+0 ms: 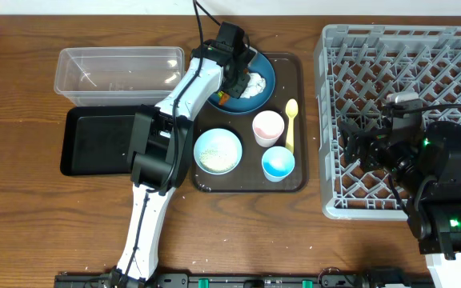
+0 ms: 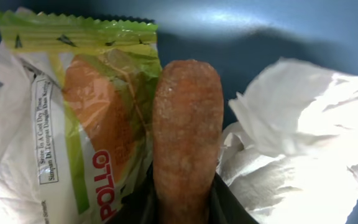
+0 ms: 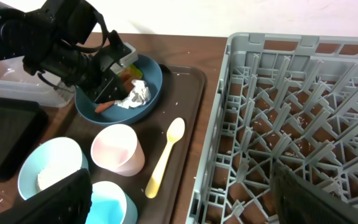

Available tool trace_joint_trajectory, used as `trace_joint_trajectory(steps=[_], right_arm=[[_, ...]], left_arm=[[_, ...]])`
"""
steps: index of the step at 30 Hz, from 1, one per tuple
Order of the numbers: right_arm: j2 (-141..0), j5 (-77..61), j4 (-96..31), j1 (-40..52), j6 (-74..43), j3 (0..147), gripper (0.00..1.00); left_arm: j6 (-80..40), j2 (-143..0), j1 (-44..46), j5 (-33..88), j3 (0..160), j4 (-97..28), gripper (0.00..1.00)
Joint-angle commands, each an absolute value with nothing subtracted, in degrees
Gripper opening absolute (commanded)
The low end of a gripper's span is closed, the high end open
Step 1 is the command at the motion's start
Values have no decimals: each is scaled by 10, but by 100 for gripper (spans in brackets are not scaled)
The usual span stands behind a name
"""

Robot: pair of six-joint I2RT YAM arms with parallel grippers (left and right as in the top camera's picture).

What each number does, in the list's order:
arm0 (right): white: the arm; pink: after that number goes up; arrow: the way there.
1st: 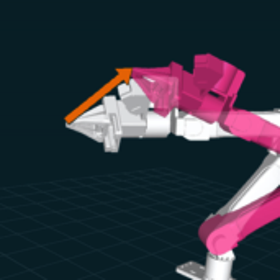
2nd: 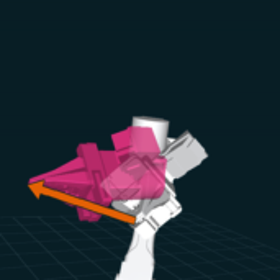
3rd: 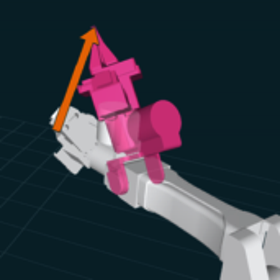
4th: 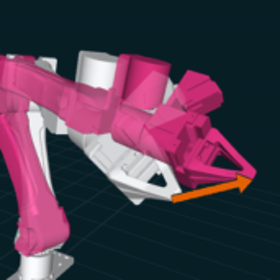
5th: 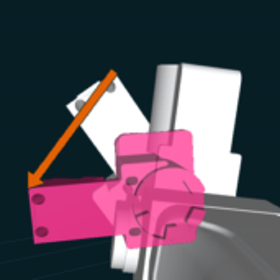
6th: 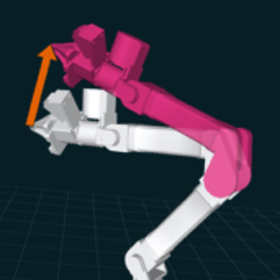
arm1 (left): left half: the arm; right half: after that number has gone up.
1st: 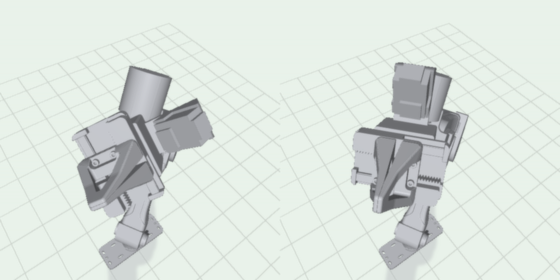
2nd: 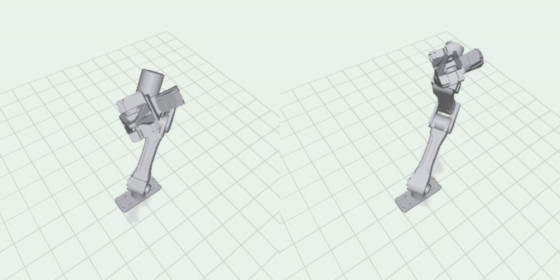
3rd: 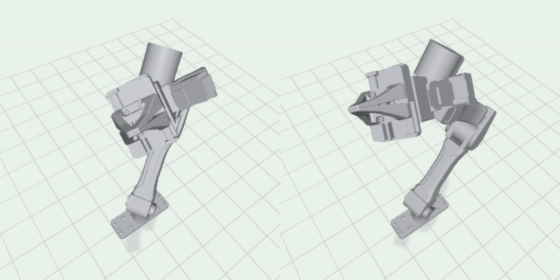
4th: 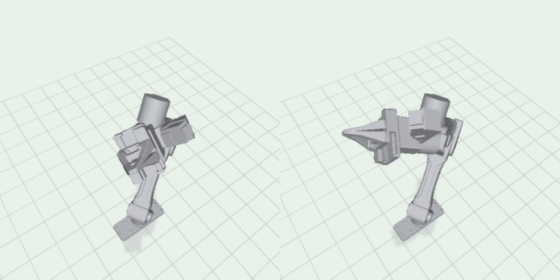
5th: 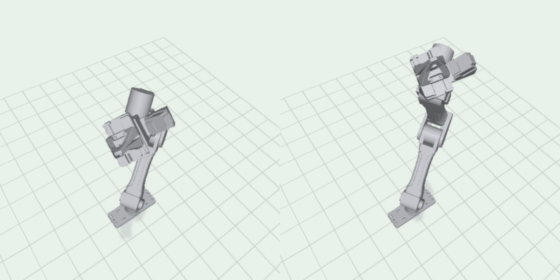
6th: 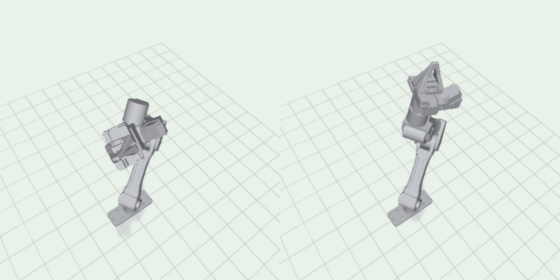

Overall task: Sort waste into correct bins and load items into the dishwasher rack
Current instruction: 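Reach the left gripper over the blue plate toward the carrot, then close the left gripper on the orange carrot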

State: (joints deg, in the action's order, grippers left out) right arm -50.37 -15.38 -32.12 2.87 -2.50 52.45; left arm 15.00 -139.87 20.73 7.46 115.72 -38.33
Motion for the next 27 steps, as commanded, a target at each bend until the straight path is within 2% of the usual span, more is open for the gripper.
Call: trace_joint_trajectory(steps=[1,10,21,27], right_arm=[[-503,-148,-322,24,-22,537,90],[-503,-148,-322,24,-22,537,92],[-503,-148,-320,24,-23,537,93],[-503,-148,-319,24,-23,537,93]], left_arm=[[154,-1396,204,61,1150,-389,13],[128,-1291,204,62,1150,-393,12],[96,-1160,204,62,1150,-464,12],[93,-1158,203,61,1150,-471,12]])
